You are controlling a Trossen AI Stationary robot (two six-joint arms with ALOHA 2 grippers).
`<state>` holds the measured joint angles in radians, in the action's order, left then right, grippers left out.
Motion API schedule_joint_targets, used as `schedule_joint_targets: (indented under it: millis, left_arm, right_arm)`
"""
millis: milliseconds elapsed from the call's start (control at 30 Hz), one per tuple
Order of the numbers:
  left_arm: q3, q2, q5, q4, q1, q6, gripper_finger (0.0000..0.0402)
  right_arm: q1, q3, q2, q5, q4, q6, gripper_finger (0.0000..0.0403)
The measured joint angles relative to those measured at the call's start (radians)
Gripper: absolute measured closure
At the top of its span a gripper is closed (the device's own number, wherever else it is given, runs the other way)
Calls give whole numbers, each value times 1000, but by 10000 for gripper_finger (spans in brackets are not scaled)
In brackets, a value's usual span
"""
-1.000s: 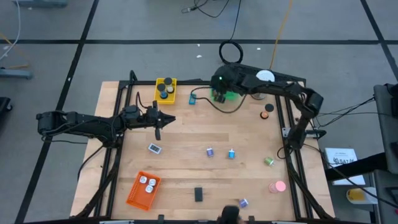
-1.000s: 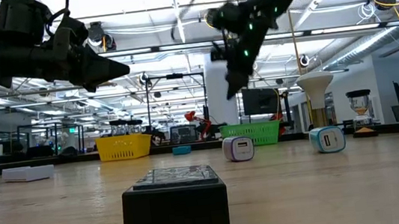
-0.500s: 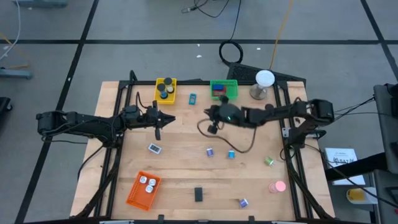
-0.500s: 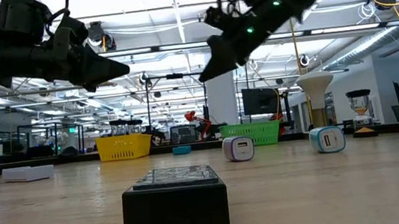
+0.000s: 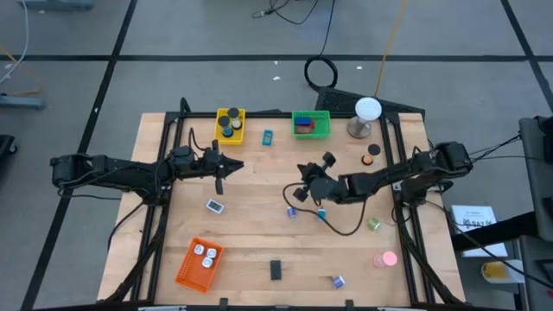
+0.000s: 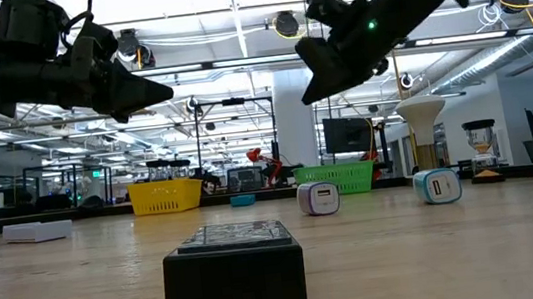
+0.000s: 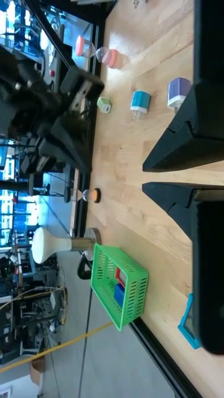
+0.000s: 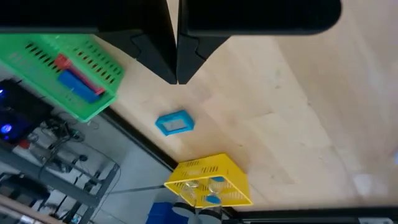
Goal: Pick & Place Office items
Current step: Put the top purple charger adapter into the orange bin
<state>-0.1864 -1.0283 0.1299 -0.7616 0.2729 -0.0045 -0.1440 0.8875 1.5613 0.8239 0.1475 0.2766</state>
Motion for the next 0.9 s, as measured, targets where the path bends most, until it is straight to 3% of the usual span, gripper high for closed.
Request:
schedule_joint_targets:
  millis: [267, 467, 900]
  left_arm:
    - [0, 0, 0, 1, 0, 0, 360]
    - [0, 0, 0, 1, 0, 0, 360]
    - [0, 0, 0, 1, 0, 0, 360]
  right_arm:
    - [-94, 0, 0, 37, 114, 195, 400]
    - [-114, 0, 0, 36, 181, 112, 391]
    - [-112, 0, 0, 36, 185, 104, 394]
